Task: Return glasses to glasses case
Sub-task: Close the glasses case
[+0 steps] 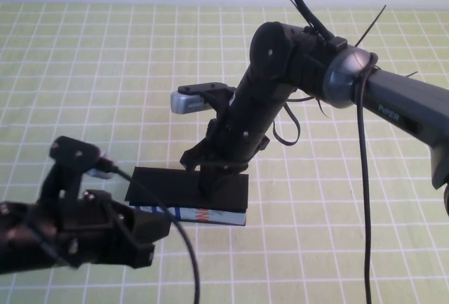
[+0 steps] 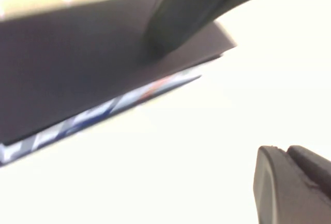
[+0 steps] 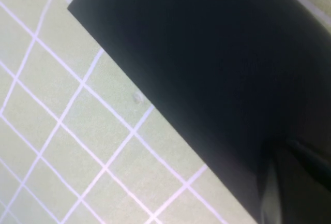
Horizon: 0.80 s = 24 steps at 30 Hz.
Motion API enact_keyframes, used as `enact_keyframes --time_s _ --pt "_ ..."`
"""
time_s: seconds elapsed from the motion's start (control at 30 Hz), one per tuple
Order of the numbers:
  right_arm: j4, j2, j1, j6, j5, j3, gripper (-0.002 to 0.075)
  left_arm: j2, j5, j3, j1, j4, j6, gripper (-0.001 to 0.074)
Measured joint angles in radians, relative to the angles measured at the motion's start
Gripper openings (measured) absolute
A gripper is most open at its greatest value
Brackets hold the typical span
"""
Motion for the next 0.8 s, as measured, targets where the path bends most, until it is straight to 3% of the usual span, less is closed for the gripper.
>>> enact_keyframes --time_s 0.43,0.8 --pt "-0.006 0.008 0.0 -0.006 -0.002 0.004 -0.0011 -0.501 0.0 0.09 0.0 0.014 -0.039 -0.0002" --pt "-0.003 0.013 0.0 -0.005 -0.002 0.004 -0.0011 -0.759 -0.029 0.097 0.0 0.093 -0.071 -0.0002"
